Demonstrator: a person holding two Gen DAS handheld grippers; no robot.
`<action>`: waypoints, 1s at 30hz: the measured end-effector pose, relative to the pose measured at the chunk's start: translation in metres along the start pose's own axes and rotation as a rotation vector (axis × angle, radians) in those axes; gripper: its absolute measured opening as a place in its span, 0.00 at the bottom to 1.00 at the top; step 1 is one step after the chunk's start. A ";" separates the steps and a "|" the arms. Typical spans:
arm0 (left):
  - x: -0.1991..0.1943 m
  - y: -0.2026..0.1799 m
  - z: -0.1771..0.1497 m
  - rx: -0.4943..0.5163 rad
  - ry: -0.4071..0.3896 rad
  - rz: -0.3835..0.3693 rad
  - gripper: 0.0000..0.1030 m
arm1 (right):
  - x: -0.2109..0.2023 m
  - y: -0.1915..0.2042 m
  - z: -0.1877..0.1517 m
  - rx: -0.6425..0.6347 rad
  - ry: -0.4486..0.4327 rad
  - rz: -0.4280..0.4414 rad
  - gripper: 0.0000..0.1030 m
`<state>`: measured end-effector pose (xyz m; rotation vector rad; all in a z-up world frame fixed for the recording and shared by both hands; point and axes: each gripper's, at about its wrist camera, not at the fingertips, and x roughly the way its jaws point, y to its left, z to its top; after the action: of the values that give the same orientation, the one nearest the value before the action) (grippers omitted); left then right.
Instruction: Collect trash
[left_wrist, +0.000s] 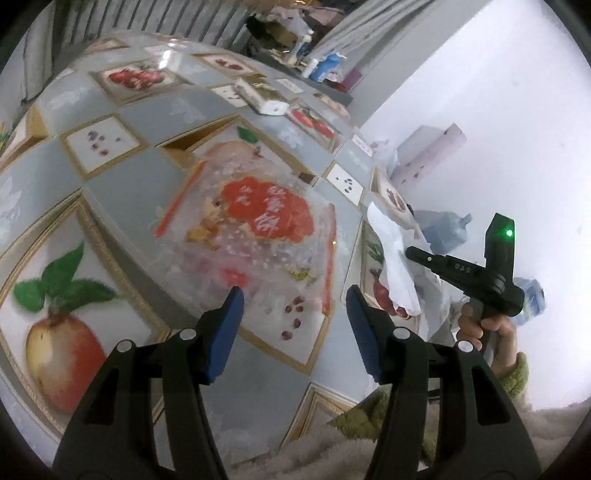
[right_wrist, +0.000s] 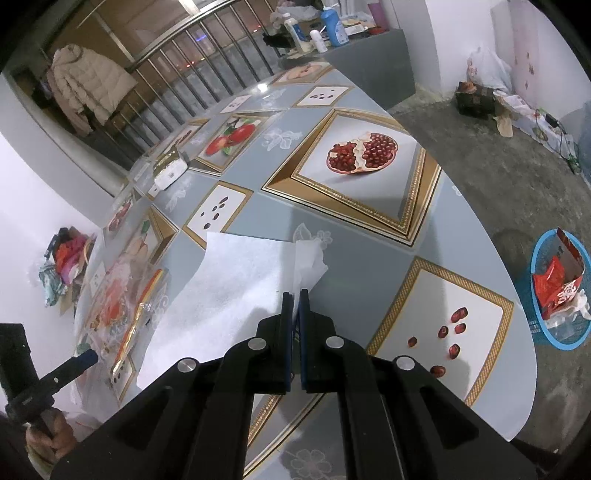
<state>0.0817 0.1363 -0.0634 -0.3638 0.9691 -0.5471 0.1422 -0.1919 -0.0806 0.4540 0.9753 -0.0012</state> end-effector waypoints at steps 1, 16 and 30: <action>0.000 -0.007 0.001 0.038 -0.004 0.016 0.52 | 0.000 0.000 0.000 -0.001 0.000 0.001 0.03; 0.058 -0.056 -0.007 0.532 0.068 0.320 0.68 | 0.000 -0.001 0.001 -0.001 0.001 -0.002 0.03; 0.050 -0.044 -0.001 0.490 0.052 0.263 0.41 | 0.000 -0.001 0.001 -0.003 0.000 -0.003 0.03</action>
<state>0.0913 0.0714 -0.0745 0.2148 0.8821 -0.5349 0.1429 -0.1932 -0.0802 0.4497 0.9761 -0.0027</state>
